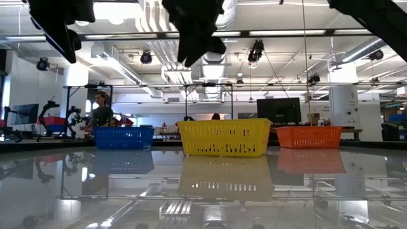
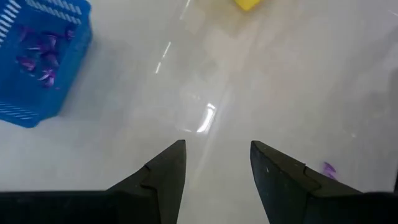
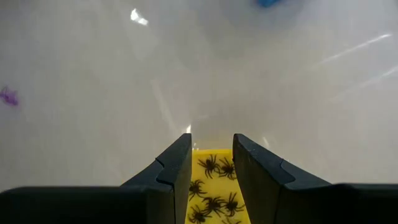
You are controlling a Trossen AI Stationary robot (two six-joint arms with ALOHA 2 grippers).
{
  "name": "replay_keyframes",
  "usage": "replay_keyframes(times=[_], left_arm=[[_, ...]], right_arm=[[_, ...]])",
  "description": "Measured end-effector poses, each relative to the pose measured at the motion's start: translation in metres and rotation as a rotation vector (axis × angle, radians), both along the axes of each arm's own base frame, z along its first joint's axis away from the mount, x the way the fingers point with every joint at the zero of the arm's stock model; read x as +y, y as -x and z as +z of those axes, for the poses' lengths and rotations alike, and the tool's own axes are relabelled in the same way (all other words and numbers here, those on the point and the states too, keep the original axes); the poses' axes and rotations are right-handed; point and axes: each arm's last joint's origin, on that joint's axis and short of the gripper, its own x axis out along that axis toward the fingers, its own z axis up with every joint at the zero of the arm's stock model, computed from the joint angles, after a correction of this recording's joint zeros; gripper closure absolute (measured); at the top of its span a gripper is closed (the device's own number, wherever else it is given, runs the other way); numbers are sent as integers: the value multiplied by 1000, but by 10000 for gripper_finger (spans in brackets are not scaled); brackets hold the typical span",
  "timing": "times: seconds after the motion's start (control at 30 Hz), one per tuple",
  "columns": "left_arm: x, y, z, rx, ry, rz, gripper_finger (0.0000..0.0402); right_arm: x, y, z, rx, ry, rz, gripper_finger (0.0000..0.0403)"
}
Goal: Sort Halloween decoration
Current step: Put the purple witch hat toy into the blue bin
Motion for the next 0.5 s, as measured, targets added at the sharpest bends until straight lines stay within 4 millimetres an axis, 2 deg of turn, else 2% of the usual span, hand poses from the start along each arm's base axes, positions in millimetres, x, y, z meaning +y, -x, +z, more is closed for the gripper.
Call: replay_keyframes(times=[0.13,0.3,0.5], left_arm=[[-12,4,-5,-9,24,-44,239],[-28,5,-21,6,47,-132,239],[-49,-2,-46,34,73,-255,239]], right_arm=[[13,12,22,-35,18,-62,293],[26,28,46,-81,24,-125,293],[39,45,60,-61,-13,-165,293]])
